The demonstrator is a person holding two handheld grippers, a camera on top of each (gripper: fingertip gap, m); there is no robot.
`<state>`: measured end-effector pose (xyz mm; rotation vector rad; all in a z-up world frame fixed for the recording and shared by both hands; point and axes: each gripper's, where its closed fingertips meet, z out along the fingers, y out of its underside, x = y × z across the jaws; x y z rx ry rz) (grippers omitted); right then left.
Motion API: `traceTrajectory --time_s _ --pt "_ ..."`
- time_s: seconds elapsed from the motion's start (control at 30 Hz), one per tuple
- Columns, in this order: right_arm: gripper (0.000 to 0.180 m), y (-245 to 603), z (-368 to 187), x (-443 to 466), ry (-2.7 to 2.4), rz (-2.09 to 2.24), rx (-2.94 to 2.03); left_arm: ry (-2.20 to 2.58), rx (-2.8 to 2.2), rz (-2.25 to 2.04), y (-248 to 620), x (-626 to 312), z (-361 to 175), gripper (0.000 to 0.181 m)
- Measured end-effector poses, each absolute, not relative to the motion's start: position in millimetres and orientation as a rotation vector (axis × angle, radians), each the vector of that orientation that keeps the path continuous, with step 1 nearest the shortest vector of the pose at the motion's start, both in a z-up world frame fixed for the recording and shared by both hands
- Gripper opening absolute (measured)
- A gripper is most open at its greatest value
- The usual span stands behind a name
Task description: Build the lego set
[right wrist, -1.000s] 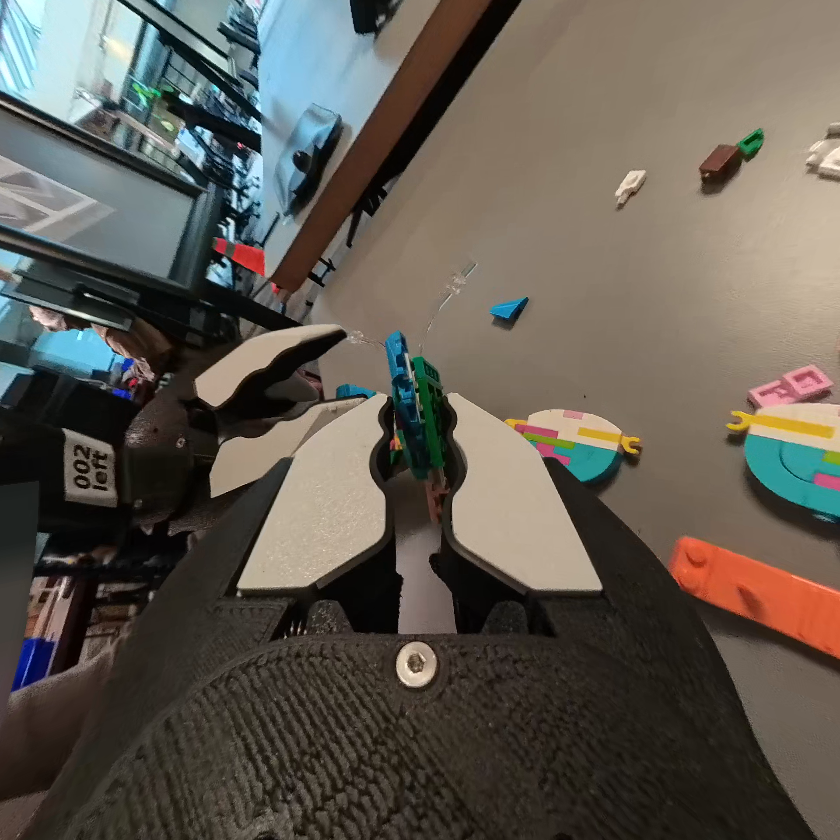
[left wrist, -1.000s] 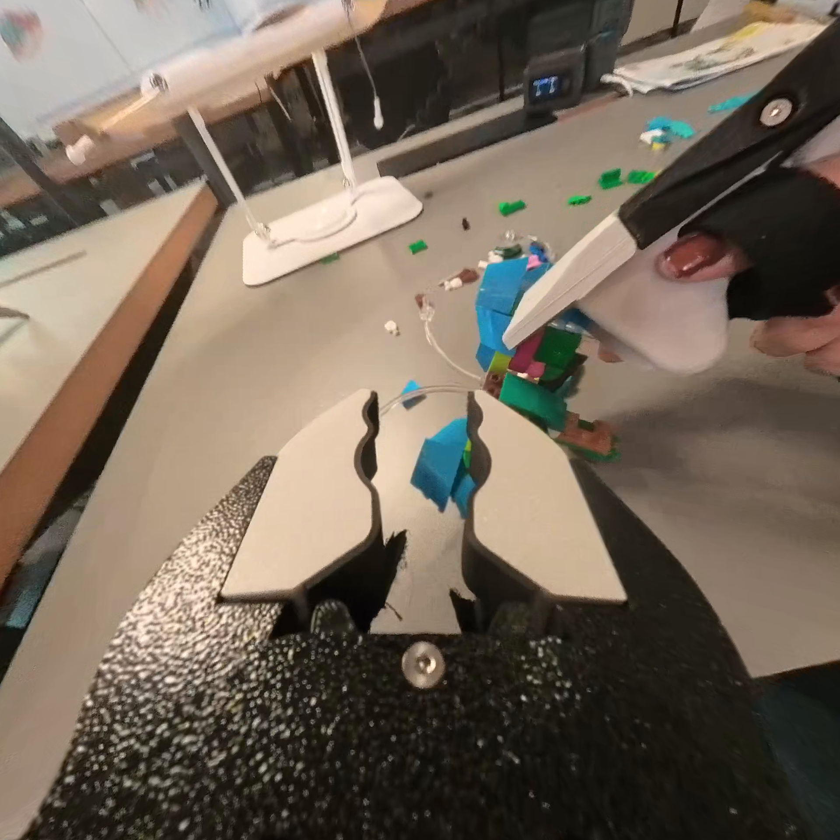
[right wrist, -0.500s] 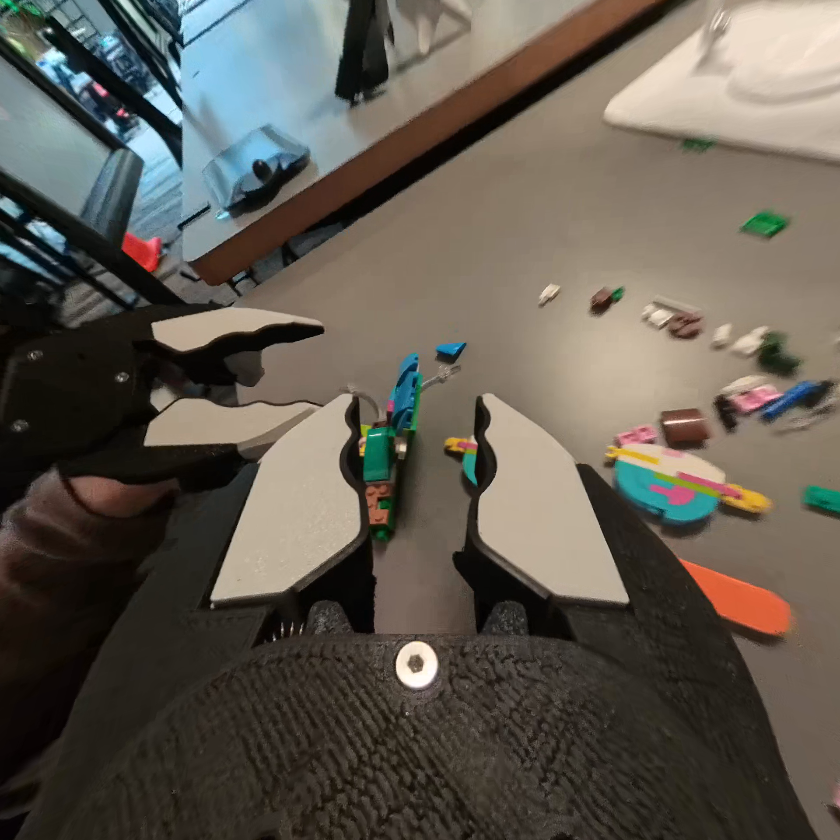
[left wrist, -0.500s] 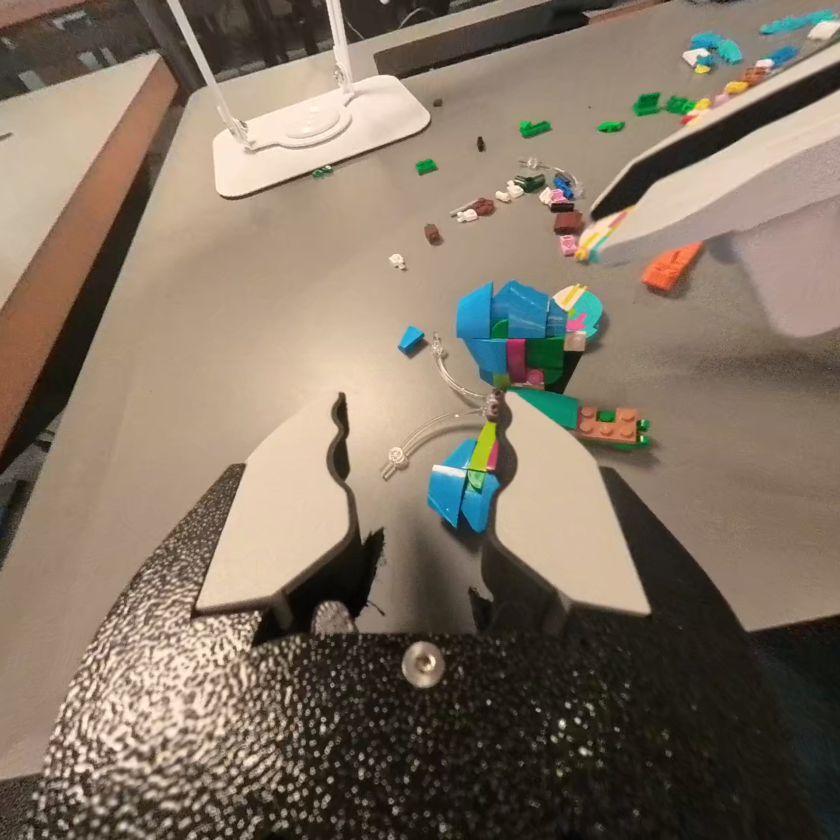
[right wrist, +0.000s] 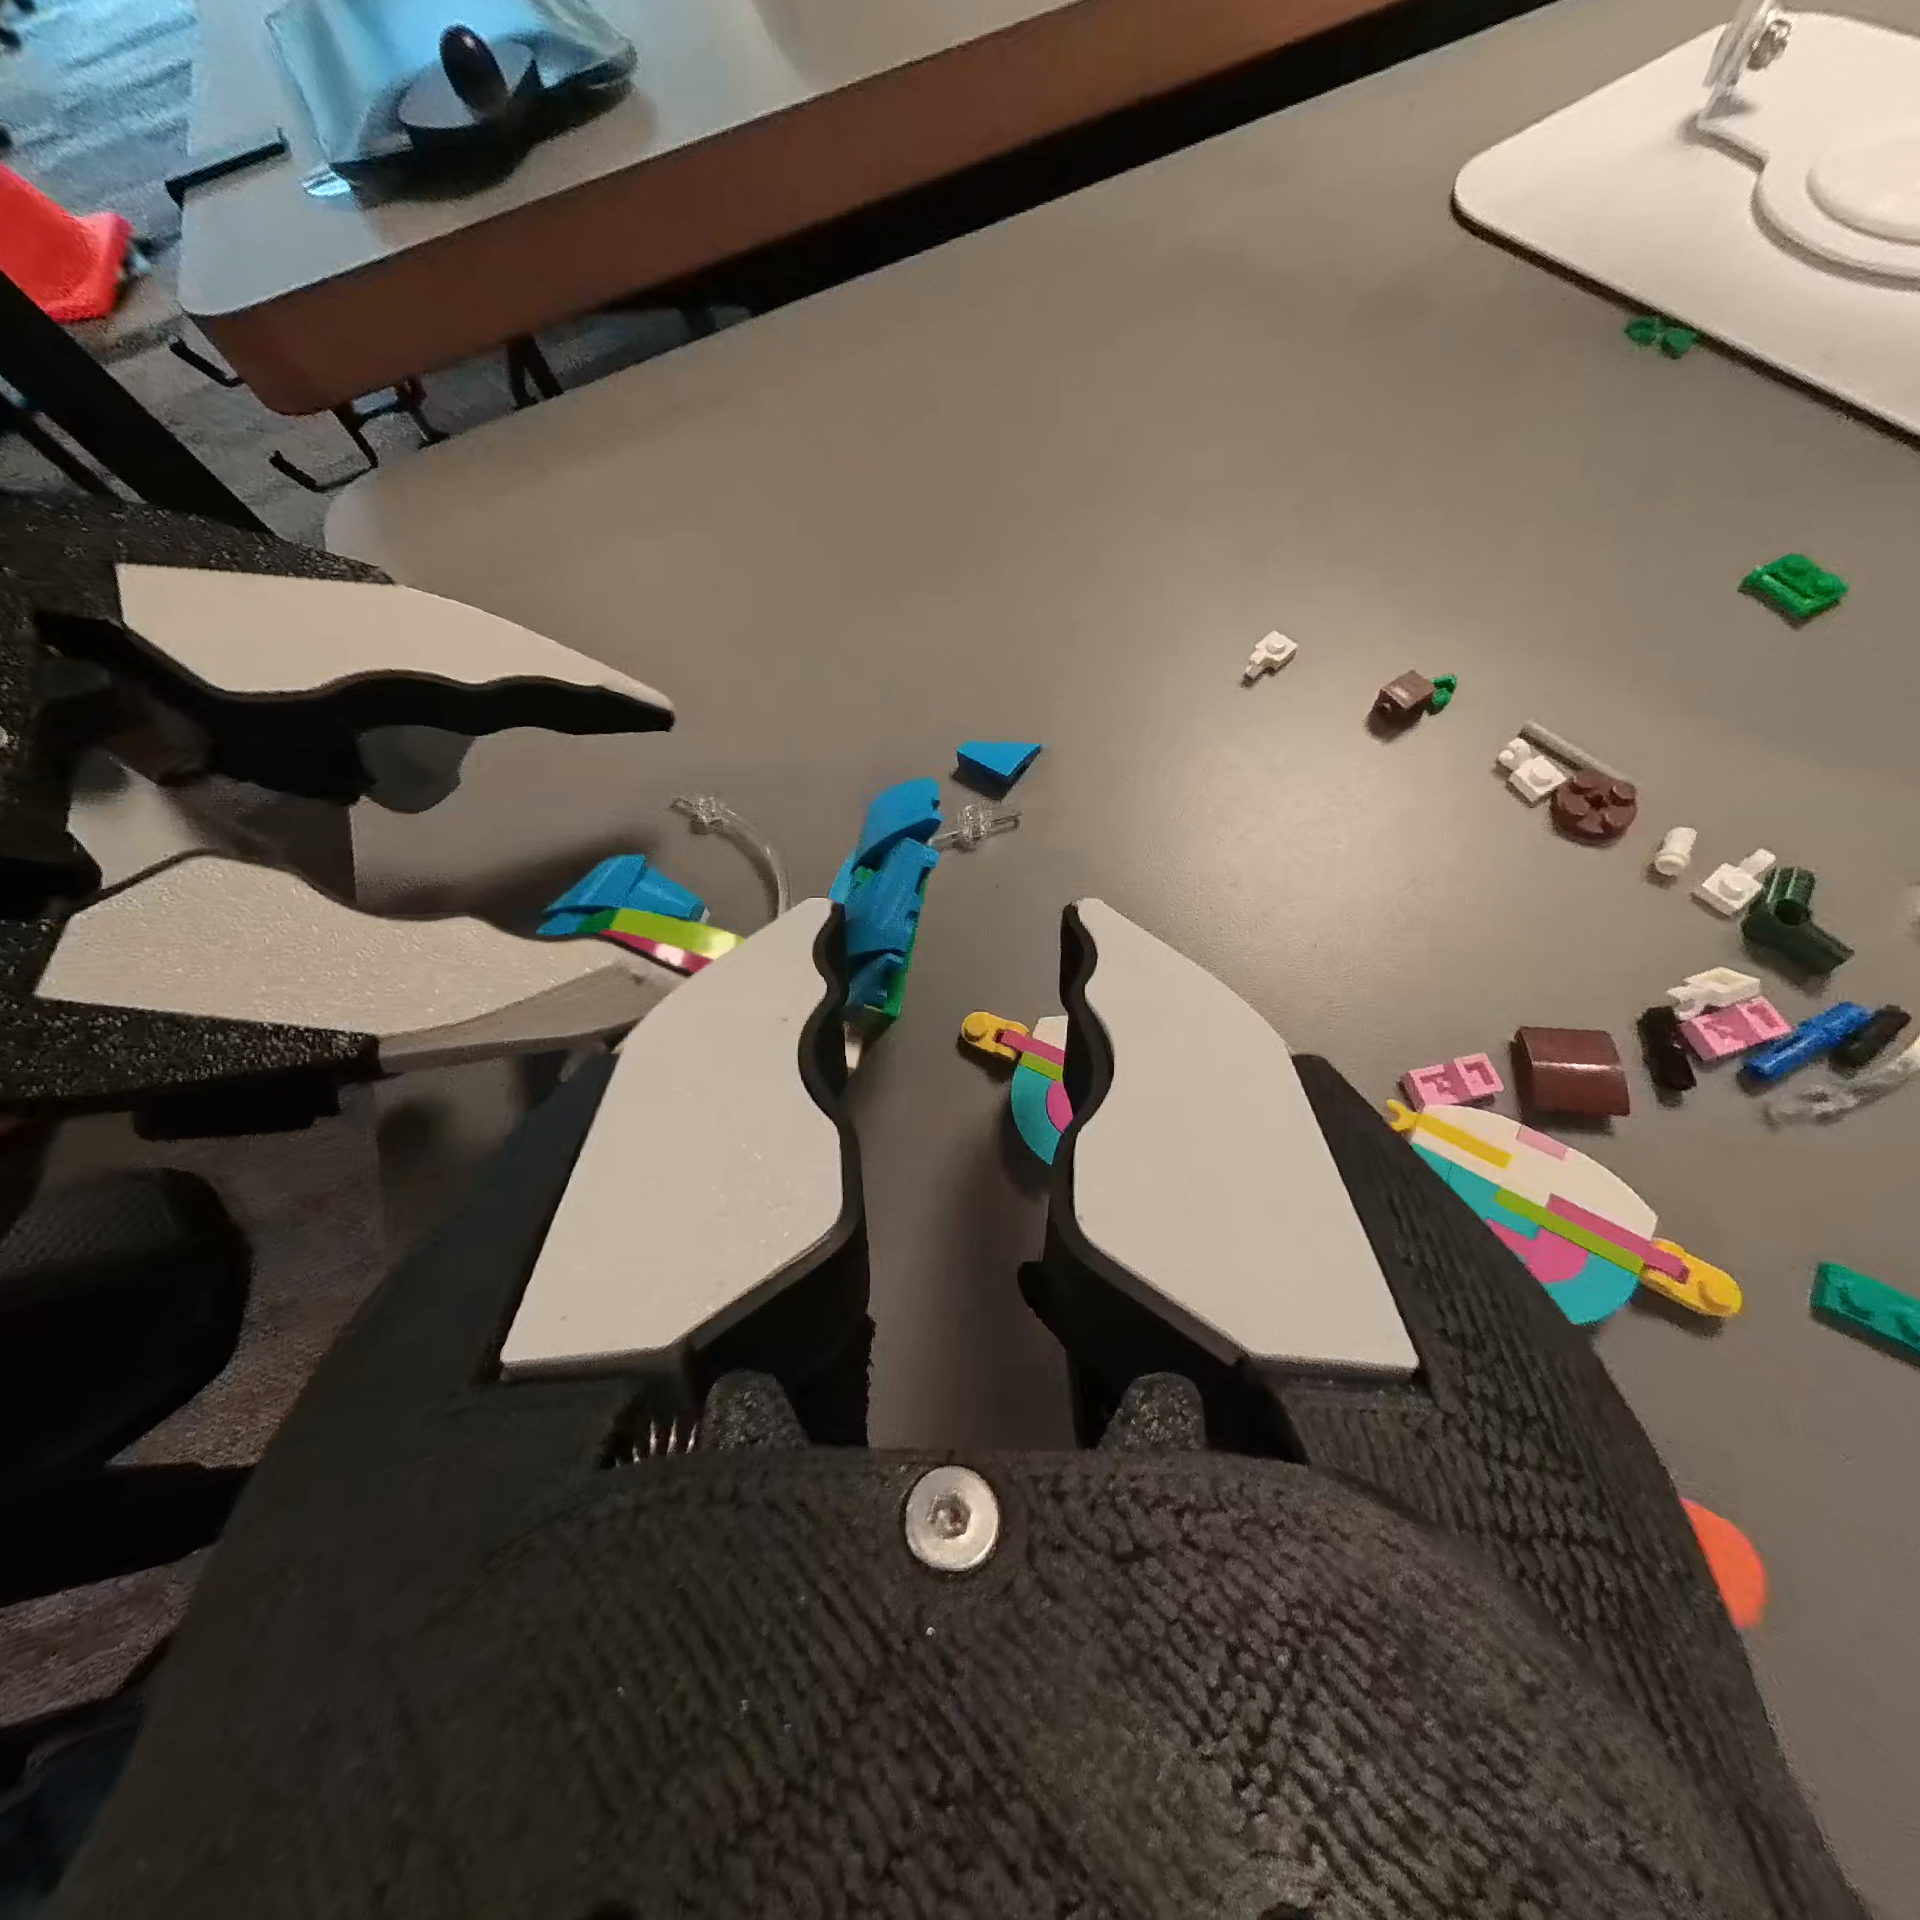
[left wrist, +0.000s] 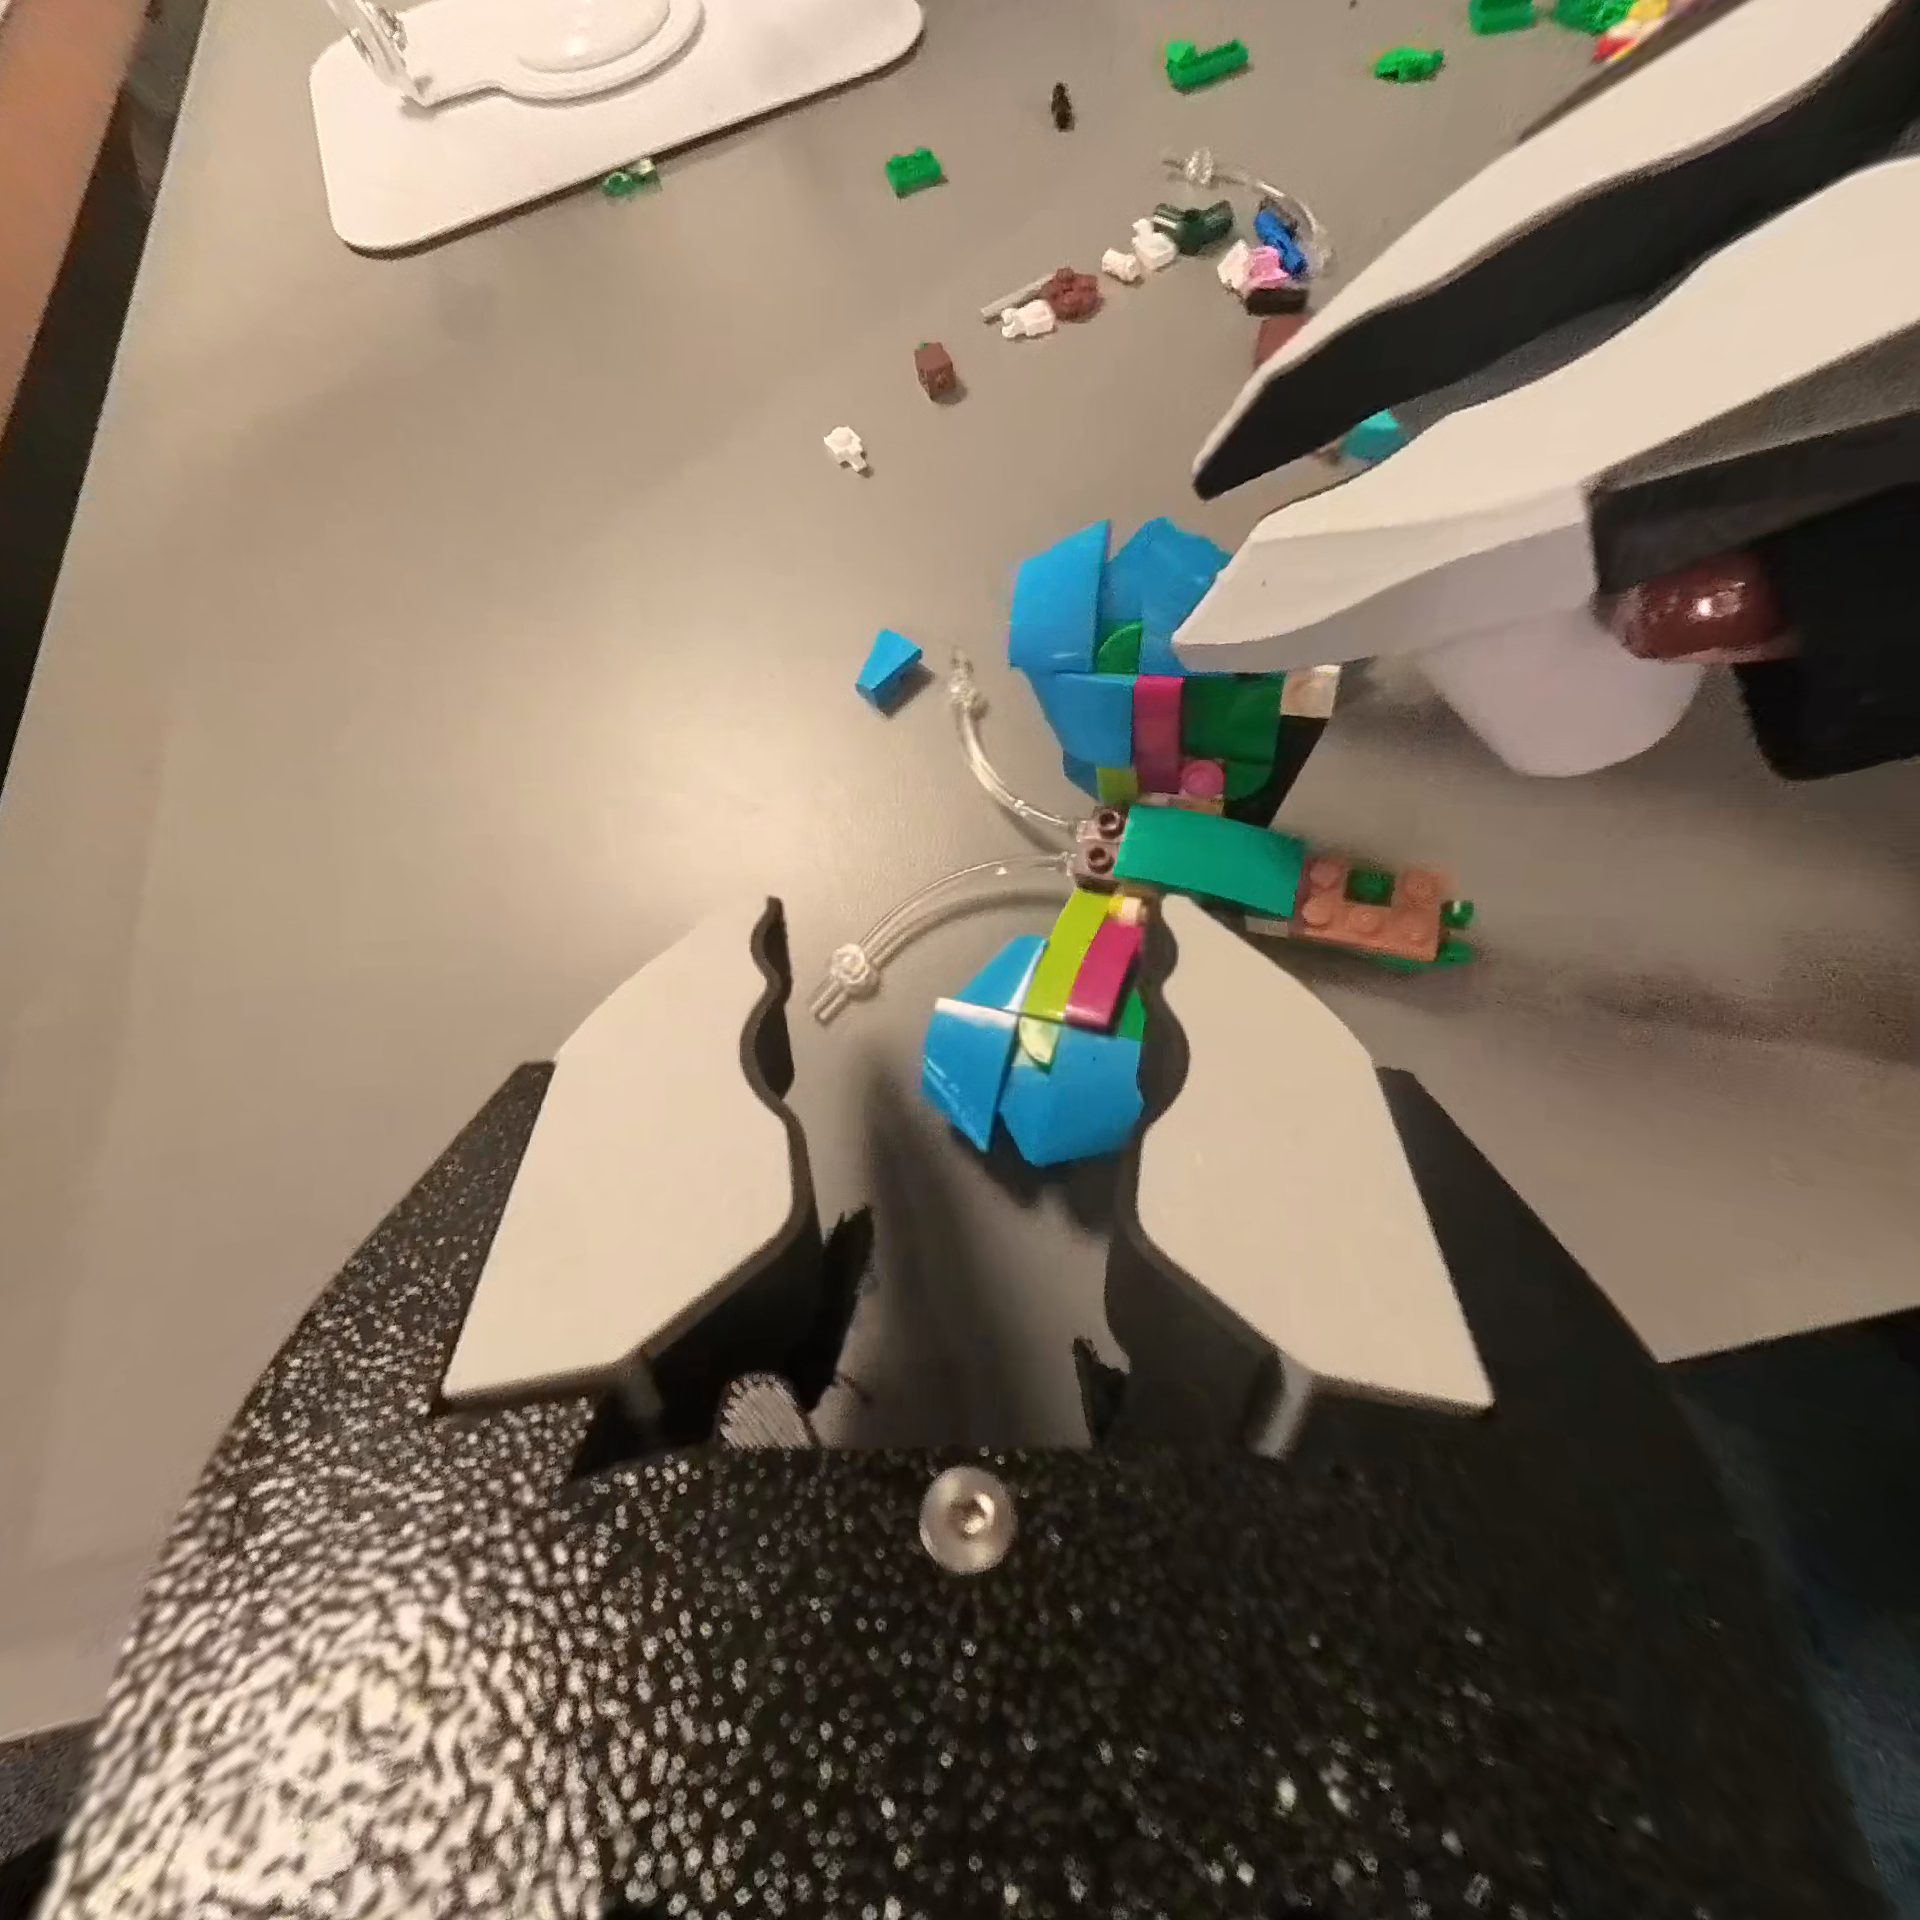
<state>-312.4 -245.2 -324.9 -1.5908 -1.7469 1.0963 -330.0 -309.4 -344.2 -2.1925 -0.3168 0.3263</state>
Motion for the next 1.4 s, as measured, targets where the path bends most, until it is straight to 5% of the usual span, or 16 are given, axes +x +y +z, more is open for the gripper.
traceTrajectory --time_s 0.03,0.23,0.37,0.5,0.67,1.4 --pt "0.038 -244 -326 -312 -1.748 1.091 -1.603 -0.329 -2.197 0.327 -311 -332 -344 0.064" --pt "0.037 -239 -342 -311 -1.810 1.010 -1.620 -0.368 -2.235 0.359 -316 -340 -350 0.064" --pt "0.039 -221 -305 -305 -1.604 1.082 -1.487 -0.353 -2.145 0.472 -318 -347 -334 0.065" --pt "0.041 -204 -282 -289 -1.417 1.112 -1.368 -0.290 -2.141 0.137 -311 -313 -317 0.100" --pt "0.041 -205 -286 -295 -1.470 1.096 -1.245 -0.079 -2.421 0.367 -322 -309 -338 0.136" --pt "0.036 -181 -258 -278 -1.172 0.864 -0.954 -0.233 -2.331 0.343 -311 -340 -342 0.116"
